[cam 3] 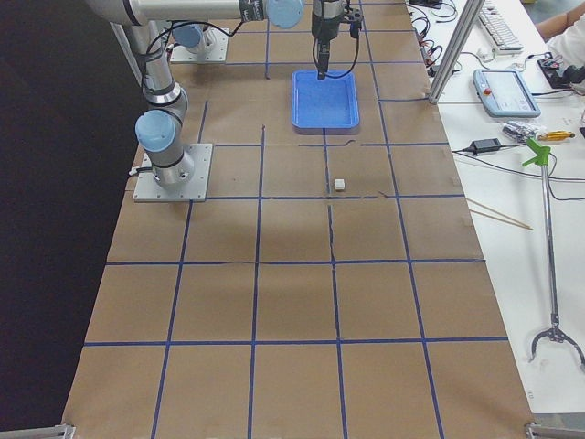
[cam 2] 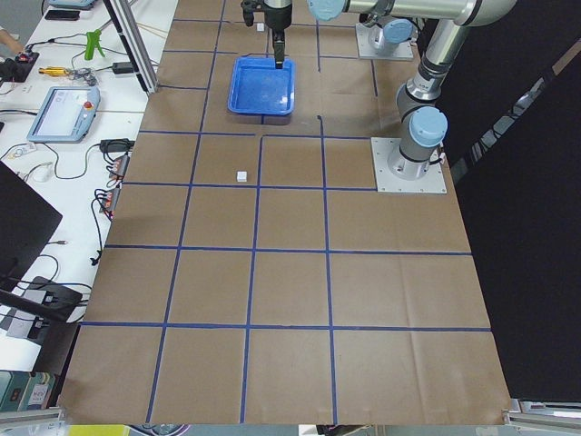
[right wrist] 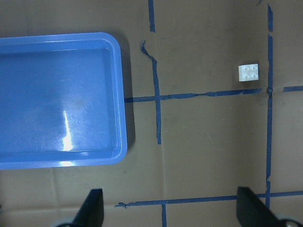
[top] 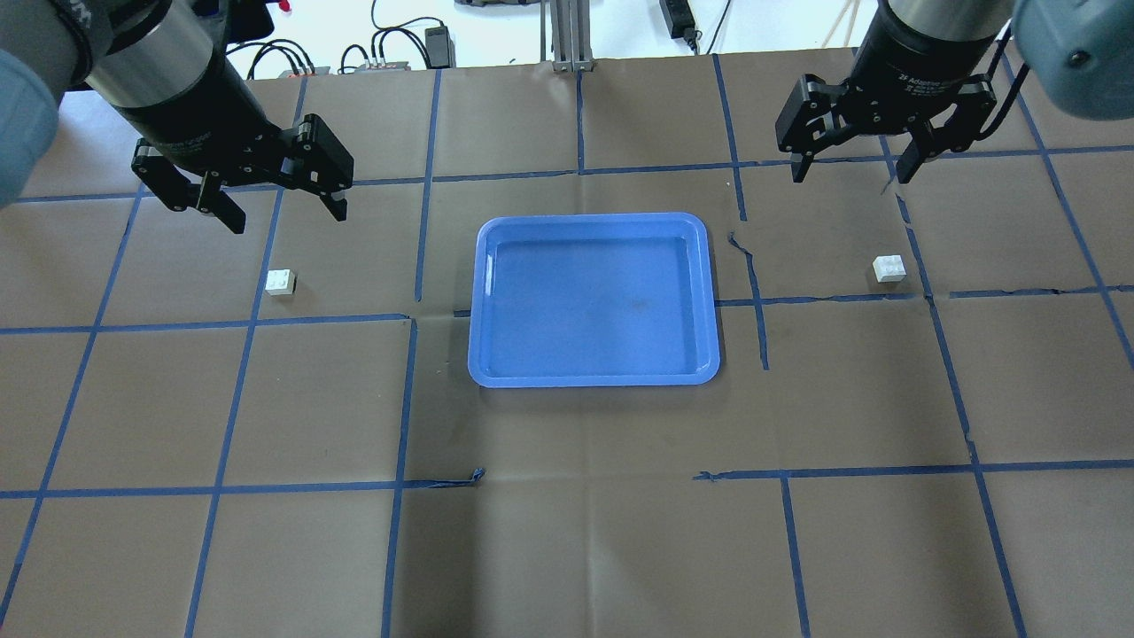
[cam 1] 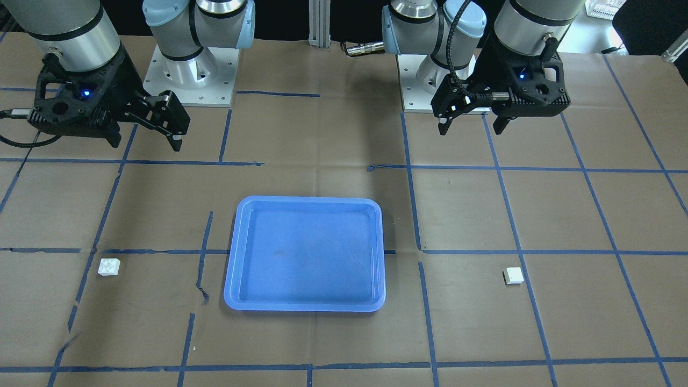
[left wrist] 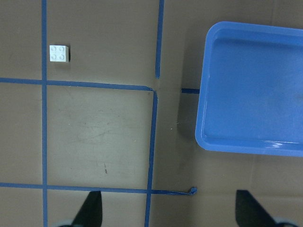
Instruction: Assemble white blocks and place on blue tray
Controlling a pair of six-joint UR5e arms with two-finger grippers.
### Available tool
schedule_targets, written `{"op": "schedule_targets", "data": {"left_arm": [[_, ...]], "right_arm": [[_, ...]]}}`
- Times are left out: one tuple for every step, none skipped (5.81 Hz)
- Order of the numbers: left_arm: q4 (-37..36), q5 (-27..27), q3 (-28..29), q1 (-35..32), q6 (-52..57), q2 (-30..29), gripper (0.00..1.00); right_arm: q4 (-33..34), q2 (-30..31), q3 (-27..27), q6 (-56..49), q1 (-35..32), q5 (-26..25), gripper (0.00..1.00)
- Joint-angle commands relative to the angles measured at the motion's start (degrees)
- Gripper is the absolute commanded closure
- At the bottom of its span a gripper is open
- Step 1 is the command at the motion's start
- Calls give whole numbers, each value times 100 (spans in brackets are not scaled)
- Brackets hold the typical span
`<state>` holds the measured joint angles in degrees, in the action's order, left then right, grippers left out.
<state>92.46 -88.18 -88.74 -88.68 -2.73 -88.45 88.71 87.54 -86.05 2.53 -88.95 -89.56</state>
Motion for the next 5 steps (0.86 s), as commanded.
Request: {"op": "schedule_targets", "data": {"left_arm": [[0,-6,-12,0,9,3,1],[0,-6,58,35,18,-14,1],[-87,-6,41,131,18,-336,1],[-523,-6,67,454,113,-818,1],[-902,2,67,875,297,-1232,1]], "right_arm": [[-2,0,0,-7,0,0,0],[-2,0,0,2,0,0,0],[-2,0,0,2,0,0,0],[-2,0,0,2,0,0,0],[-55,0,0,-16,9,-9,0]]}}
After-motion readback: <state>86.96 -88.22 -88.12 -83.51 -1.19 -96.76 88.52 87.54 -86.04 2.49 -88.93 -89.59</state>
